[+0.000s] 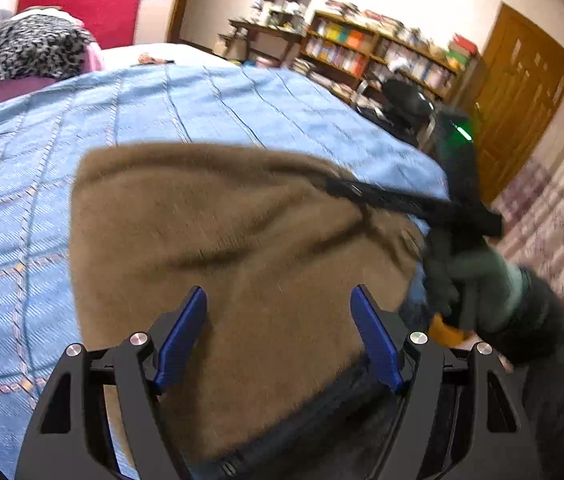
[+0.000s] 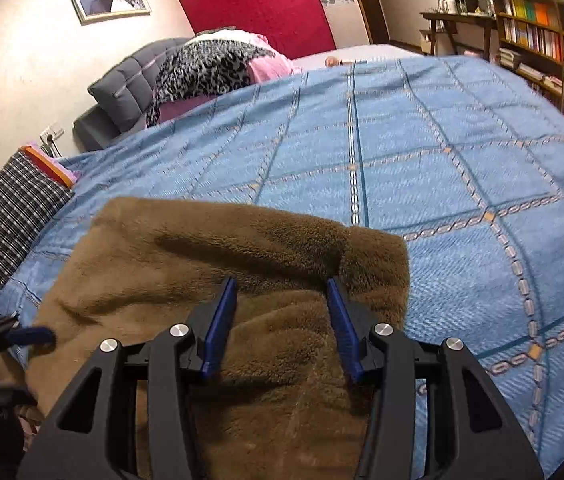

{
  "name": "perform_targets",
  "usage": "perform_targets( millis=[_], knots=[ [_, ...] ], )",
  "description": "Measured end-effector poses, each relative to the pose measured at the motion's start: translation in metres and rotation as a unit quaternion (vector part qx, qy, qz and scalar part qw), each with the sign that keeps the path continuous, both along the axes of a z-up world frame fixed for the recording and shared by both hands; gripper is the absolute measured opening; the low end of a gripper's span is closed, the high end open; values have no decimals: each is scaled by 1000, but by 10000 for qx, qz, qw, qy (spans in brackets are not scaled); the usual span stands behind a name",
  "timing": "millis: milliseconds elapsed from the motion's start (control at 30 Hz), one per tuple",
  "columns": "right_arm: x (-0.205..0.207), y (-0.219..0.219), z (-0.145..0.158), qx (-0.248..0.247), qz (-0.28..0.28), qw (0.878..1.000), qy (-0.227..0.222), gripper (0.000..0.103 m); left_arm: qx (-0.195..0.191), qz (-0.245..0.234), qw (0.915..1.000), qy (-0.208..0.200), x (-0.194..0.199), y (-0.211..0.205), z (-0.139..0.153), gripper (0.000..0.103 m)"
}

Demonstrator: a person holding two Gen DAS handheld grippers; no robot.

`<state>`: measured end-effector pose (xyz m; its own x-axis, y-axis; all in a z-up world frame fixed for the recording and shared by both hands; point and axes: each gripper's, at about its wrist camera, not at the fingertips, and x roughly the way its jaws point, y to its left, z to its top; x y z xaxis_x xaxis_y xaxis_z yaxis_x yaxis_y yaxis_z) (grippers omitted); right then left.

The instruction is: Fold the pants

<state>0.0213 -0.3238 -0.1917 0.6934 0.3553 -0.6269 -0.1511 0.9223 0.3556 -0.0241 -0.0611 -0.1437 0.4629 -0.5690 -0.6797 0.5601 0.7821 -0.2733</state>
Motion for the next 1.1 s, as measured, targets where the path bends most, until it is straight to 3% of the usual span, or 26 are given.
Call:
perform_targets(
  millis=[200,467,567,800,900,1100],
  knots=[
    [-11,-2,9,-41,-95,9999,-80,48,-198,816,9963,199,56,14,13,76],
    [5,-1,-10,-138,-187,9997,106,48,-312,1386,9867,791,121,26,-15,76],
    [9,-1,-20,-177,-150,9996,141,48,-373,1469,9849,840,123,29,-27,76],
    [8,2,-36,-211,-91,9997,-1,50,-230,1462,9877,496,122,27,-47,77],
    [9,0,-37,-147,-115,9998,8,50,-230,1478,9876,470,121,27,-47,77],
    [11,-1,-35,-97,-142,9998,52,50,160,1544,9873,332,114,17,-40,77]
  ],
)
